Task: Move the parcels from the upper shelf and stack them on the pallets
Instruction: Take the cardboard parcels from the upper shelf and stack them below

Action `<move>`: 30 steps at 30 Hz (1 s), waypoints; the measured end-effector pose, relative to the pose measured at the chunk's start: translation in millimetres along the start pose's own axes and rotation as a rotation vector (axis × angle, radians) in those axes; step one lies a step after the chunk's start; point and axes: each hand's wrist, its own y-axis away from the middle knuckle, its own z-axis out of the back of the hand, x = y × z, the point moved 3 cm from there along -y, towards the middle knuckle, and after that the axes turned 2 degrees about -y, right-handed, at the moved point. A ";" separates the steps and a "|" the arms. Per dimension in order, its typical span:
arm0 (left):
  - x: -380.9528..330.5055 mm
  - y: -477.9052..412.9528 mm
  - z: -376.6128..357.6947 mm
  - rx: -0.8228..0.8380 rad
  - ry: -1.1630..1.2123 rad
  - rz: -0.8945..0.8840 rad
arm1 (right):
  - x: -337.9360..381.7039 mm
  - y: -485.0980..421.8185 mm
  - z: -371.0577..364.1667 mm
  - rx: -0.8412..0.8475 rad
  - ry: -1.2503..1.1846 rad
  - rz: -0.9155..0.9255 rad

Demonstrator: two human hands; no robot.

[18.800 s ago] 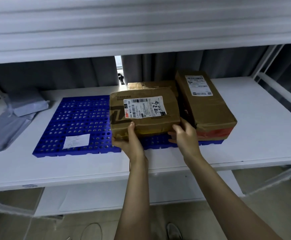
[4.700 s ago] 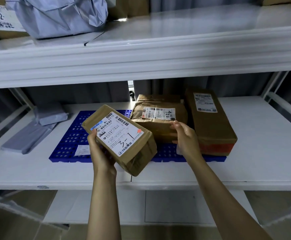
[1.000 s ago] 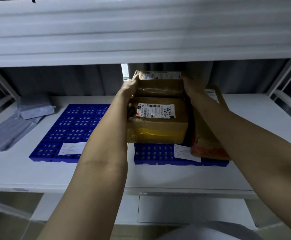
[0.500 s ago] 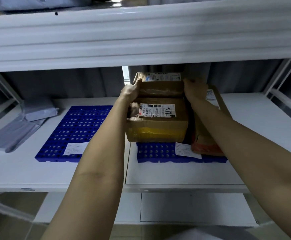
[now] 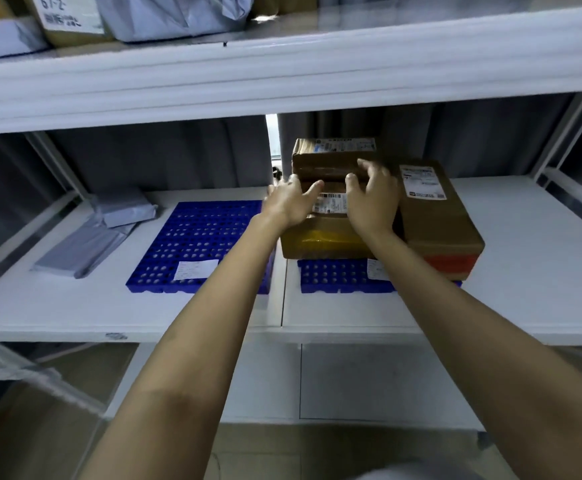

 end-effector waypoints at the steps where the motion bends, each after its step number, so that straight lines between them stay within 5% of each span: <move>1: -1.3 10.6 2.3 0.003 -0.014 -0.026 | 3.4 9.2 0.2 0.010 -0.020 0.016; 9: -5.2 98.2 35.2 -0.082 -0.067 -0.262 | 49.5 84.6 16.8 0.056 -0.029 0.244; 19: -35.1 172.7 144.7 -0.450 -0.133 -0.593 | 151.6 102.6 79.2 0.018 -0.081 0.720; 30: -31.7 162.8 246.7 -0.833 -0.062 -0.496 | 250.6 70.4 87.5 -0.137 -0.090 0.849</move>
